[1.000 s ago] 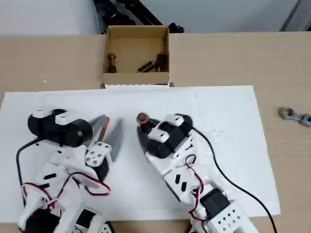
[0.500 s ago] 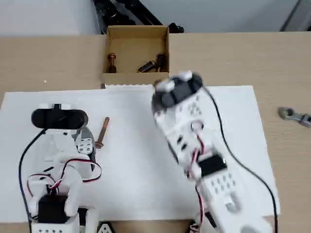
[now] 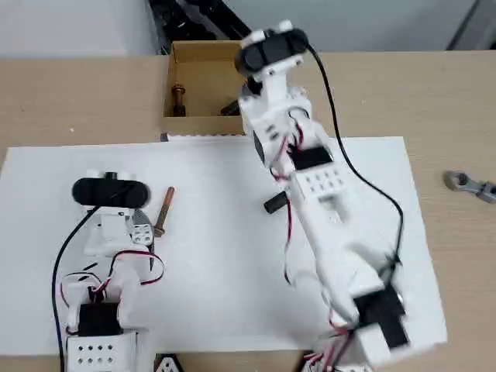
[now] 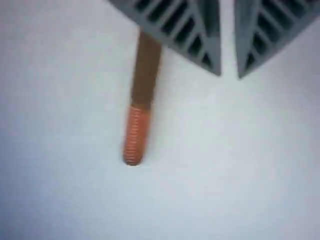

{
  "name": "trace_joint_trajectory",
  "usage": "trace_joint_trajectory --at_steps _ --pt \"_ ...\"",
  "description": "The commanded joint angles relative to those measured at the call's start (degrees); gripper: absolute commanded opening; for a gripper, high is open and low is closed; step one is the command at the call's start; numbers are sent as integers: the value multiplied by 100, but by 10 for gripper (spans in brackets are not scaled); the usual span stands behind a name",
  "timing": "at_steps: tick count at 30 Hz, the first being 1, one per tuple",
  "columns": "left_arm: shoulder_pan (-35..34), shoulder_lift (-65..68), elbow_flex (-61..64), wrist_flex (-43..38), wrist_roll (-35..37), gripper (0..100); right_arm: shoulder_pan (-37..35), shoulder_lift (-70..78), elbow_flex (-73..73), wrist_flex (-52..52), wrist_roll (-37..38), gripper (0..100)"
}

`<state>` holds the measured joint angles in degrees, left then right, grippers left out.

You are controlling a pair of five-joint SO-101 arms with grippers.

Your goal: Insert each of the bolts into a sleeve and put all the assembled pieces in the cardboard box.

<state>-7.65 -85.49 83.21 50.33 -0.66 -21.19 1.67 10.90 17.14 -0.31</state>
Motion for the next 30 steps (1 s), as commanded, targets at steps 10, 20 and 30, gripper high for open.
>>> trace_joint_trajectory --at_steps 10,20,30 --pt "-510 18 189 -149 62 6 48 3618 -4000 -101 70 5" --pt "-510 18 189 -158 53 6 40 4233 -4457 760 -387 131" --pt "-484 35 180 18 62 12 -127 3688 -4457 1446 -422 133"
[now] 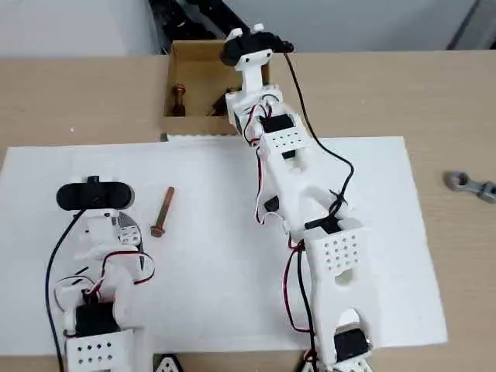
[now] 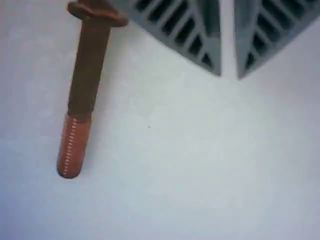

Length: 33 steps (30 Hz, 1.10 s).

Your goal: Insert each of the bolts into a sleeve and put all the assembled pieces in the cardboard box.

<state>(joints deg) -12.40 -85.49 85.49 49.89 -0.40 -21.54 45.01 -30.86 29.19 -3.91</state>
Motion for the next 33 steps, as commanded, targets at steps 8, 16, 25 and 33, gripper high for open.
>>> trace_joint_trajectory --at_steps 8,16,25,33 --pt "-35 35 -514 774 35 111 -127 -2026 -281 1429 -53 133" --pt "18 44 -602 949 35 137 -92 -2985 -281 4224 -26 211" --pt "18 457 -743 914 -202 134 48 -4295 -281 6026 -35 157" --pt "26 3516 -2659 791 -176 133 277 -5297 -62 6642 -18 162"
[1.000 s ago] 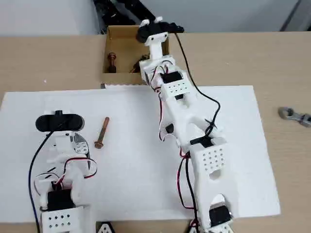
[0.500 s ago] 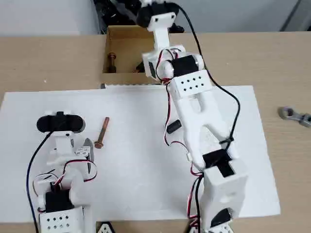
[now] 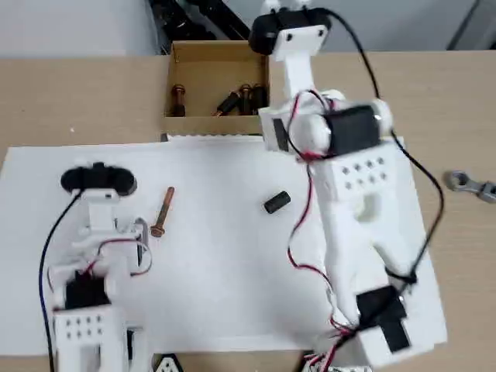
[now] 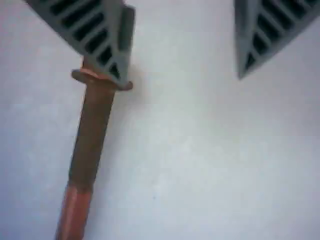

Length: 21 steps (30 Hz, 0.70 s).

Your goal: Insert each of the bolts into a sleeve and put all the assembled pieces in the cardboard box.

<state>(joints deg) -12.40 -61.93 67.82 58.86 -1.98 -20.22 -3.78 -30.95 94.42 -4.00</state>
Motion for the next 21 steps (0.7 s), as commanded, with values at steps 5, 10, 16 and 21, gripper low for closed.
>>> trace_joint_trajectory --at_steps 5,10,16,21 --pt "35 3226 -2360 440 -53 133 233 -1024 800 119 132 173" --pt "62 4448 -3793 1275 -185 133 224 -1886 2031 110 440 173" --pt "695 5011 -4629 2031 -334 133 233 -2941 3560 101 1029 173" --pt "1064 5345 -5156 2532 -114 137 233 -3635 4360 92 1055 173"
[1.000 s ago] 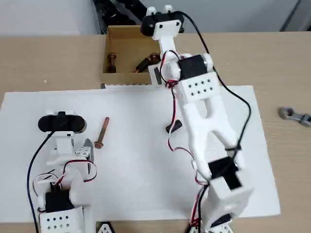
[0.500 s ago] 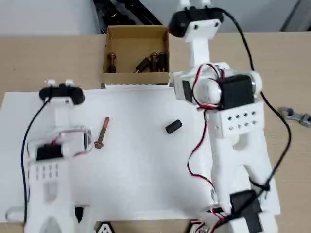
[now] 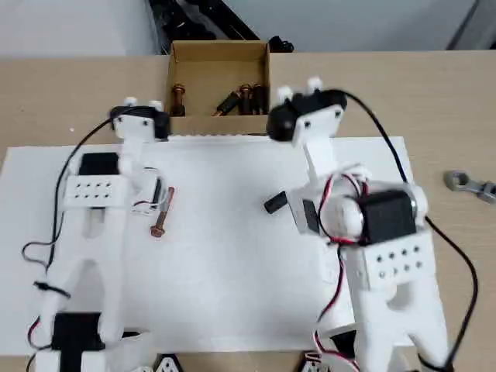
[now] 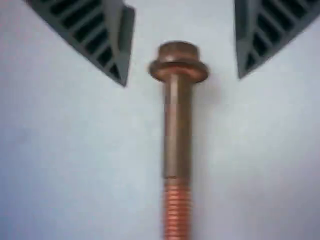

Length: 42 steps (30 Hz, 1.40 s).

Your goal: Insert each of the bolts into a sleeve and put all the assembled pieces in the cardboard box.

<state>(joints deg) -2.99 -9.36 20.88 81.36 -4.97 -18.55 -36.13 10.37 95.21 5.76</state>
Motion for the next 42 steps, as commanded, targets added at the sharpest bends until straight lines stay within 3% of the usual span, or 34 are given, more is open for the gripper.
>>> trace_joint_trajectory --at_steps 1,11,24,33,42 --pt "88 202 -602 440 246 137 66 -505 343 13 79 173" --pt "70 1732 -1165 659 237 134 66 -980 782 -57 79 173" --pt "88 1837 -989 211 246 134 66 -980 782 -75 79 173" --pt "88 1837 189 -844 246 133 66 -980 782 -92 79 173" --pt "79 1837 646 -1336 246 111 66 -980 765 -92 79 173"
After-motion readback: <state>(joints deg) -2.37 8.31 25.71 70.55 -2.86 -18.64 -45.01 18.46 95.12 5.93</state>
